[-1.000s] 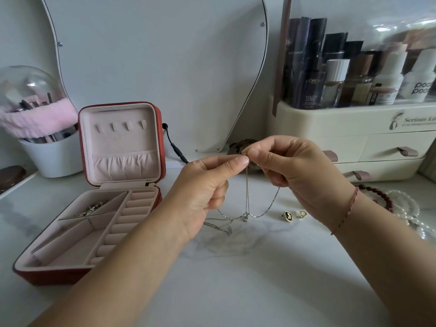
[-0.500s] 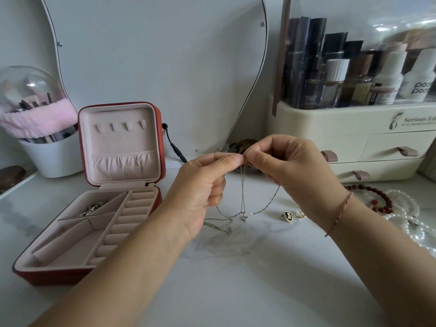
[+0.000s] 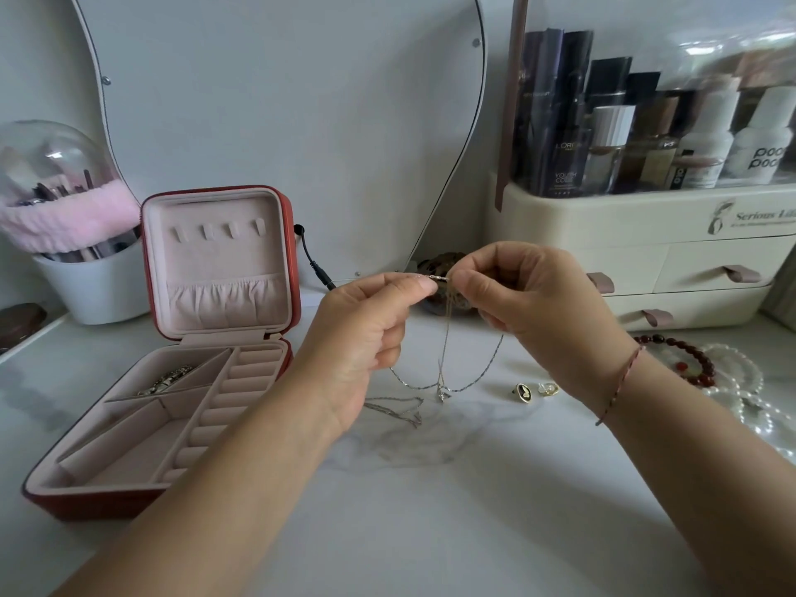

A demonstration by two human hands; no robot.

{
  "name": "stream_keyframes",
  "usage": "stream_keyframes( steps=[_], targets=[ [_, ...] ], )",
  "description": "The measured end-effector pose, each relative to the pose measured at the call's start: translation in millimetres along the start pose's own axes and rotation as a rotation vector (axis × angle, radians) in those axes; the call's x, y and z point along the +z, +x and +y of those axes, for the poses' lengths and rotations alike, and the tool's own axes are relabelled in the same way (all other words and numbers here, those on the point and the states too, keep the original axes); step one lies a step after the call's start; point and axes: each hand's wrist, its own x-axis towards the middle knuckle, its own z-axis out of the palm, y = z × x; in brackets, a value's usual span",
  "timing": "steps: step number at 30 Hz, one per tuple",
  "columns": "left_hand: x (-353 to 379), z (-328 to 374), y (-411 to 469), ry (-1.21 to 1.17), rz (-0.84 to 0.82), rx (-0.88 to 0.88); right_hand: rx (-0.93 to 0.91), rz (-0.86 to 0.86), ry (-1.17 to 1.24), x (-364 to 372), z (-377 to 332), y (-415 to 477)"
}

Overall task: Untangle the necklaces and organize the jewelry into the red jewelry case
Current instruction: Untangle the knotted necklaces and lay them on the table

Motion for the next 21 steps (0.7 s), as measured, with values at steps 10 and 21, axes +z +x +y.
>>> stream_keyframes(
  steps=[10, 21],
  targets=[
    [-2.9, 4.0, -1.8, -0.053, -0.088, -0.058, -0.007, -0.039, 0.079, -5.2, 0.0, 1.8],
    [-0.4, 1.7, -3.9, 0.019, -0.071, -0.042, -0.074, 0.003, -0.02, -1.6, -5.0, -3.1]
  ],
)
